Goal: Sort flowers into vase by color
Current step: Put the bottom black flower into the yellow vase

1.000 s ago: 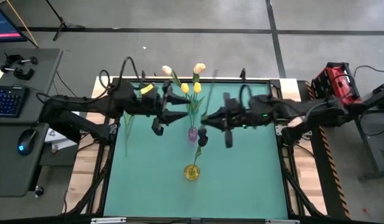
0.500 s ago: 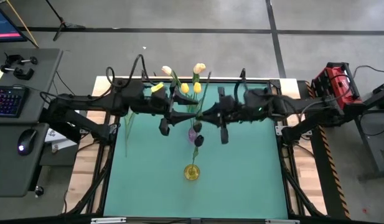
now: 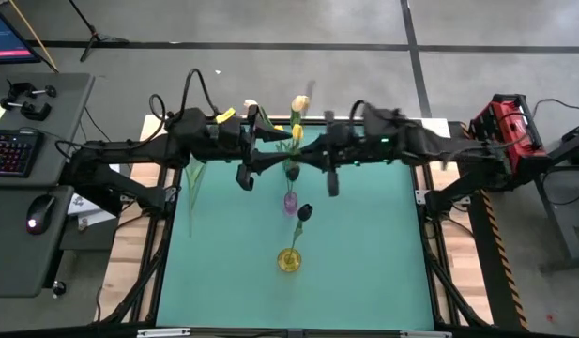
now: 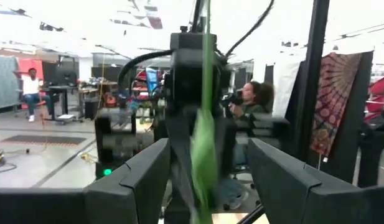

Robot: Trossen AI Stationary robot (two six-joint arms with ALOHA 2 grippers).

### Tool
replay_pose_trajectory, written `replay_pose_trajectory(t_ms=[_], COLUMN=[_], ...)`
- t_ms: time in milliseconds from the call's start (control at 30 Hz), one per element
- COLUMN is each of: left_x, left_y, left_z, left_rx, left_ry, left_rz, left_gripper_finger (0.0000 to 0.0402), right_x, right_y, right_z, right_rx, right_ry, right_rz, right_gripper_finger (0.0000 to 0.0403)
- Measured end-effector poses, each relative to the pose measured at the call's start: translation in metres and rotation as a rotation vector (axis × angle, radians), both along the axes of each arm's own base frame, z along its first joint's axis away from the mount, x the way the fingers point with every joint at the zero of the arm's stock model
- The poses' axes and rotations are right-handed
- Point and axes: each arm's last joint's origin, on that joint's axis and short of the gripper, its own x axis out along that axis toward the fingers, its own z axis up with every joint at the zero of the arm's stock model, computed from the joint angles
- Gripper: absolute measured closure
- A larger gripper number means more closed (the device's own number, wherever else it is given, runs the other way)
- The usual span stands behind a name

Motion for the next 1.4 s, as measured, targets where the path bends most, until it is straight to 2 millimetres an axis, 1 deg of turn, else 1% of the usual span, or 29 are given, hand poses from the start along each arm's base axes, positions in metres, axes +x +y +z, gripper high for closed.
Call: replay_pose_trajectory(t_ms=[133, 300, 400, 567, 833, 900, 967, 1067, 1167, 1200, 1300, 1400], left_x=[0.003, 0.004, 0.004, 0.002, 0.001, 0.001, 0.001, 0.001, 0.001, 0.0, -0.002, -0.006], left_y=[0.005, 0.007, 0.007, 0.005, 0.006, 0.006, 0.007, 0.009, 0.011, 0.013, 0.018, 0.025], left_z=[-0.002, -0.009, -0.013, -0.016, -0.016, -0.016, -0.016, -0.016, -0.017, -0.016, -0.016, -0.016], left_rx=[-0.025, -0.045, -0.057, -0.064, -0.075, -0.076, -0.076, -0.072, -0.072, -0.073, -0.084, -0.111], left_ry=[0.01, 0.077, 0.125, 0.171, 0.17, 0.171, 0.17, 0.171, 0.178, 0.181, 0.19, 0.202], left_rz=[0.011, 0.013, 0.007, -0.049, -0.047, -0.046, -0.044, -0.033, -0.029, -0.025, -0.006, 0.021], left_gripper_finger=[0.02, 0.02, 0.02, 0.02, 0.0205, 0.0219, 0.0244, 0.03, 0.0371, 0.0385, 0.039, 0.0397], right_x=[0.02, 0.031, 0.032, 0.027, 0.027, 0.027, 0.027, 0.027, 0.026, 0.026, 0.023, 0.016], right_y=[-0.002, -0.002, -0.002, -0.005, -0.005, -0.005, -0.005, -0.005, -0.006, -0.006, -0.007, -0.01], right_z=[-0.018, -0.028, -0.029, -0.024, -0.024, -0.024, -0.024, -0.025, -0.026, -0.025, -0.021, -0.008], right_rx=[0.009, 0.005, -0.002, -0.002, 0.008, 0.008, 0.008, 0.008, 0.009, 0.009, 0.029, 0.042], right_ry=[0.059, 0.088, 0.09, 0.076, 0.079, 0.079, 0.08, 0.086, 0.097, 0.096, 0.101, 0.125], right_rz=[0.053, 0.068, 0.069, 0.058, 0.075, 0.075, 0.075, 0.075, 0.068, 0.062, 0.01, -0.037], right_gripper_finger=[0.0403, 0.0403, 0.0403, 0.0403, 0.0403, 0.0403, 0.0403, 0.0403, 0.0403, 0.0402, 0.039, 0.0355])
